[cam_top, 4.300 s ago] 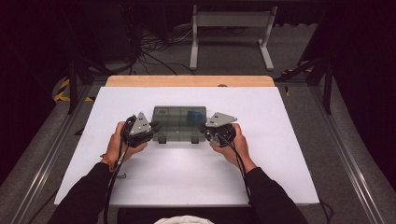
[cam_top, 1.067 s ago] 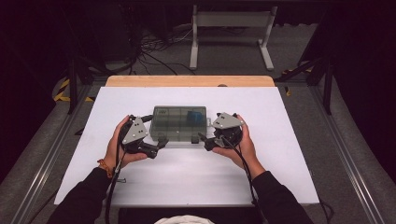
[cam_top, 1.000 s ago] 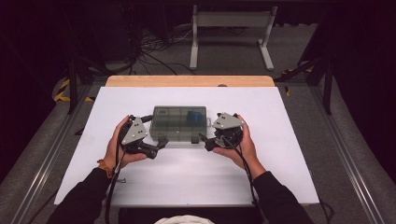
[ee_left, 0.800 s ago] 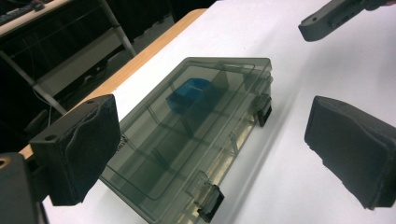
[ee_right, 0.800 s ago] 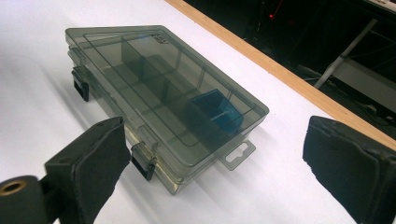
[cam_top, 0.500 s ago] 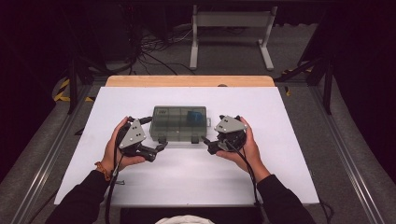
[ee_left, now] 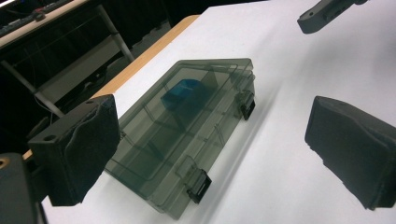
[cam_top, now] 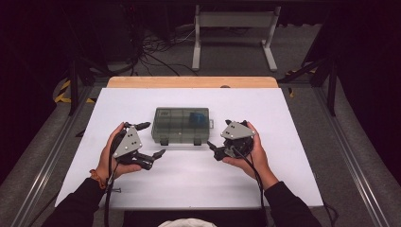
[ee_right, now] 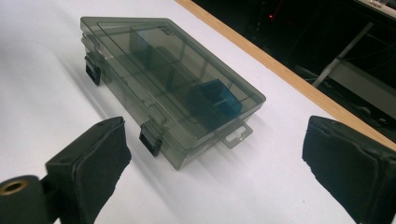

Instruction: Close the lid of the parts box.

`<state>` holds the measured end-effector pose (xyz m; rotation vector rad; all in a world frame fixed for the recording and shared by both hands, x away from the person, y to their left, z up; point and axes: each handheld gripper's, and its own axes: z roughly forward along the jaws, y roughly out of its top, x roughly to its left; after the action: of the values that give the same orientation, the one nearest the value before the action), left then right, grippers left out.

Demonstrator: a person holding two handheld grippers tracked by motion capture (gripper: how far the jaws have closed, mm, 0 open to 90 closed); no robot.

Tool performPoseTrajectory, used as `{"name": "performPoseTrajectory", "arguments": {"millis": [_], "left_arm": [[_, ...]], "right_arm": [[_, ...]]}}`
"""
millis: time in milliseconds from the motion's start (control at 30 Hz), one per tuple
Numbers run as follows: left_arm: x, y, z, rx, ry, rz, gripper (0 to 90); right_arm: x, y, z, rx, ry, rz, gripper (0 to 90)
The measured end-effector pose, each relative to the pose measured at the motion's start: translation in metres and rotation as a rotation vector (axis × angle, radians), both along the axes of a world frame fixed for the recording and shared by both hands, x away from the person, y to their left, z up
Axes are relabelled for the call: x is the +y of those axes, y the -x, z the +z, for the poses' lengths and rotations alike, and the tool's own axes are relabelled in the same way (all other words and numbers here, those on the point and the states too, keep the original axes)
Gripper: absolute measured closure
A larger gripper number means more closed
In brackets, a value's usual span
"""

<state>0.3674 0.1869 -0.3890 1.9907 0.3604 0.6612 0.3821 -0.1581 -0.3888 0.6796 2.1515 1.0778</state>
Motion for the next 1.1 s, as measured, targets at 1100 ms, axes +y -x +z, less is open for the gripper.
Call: {"name": "performPoseTrajectory", "arguments": {"millis": [1100], "left_arm": [[0.044, 0.032, -0.019, 0.044, -0.027, 0.028, 4.1]], "right_arm": [[-0.052, 0.041, -0.015, -0.014, 0.032, -0.022, 7.7]]}}
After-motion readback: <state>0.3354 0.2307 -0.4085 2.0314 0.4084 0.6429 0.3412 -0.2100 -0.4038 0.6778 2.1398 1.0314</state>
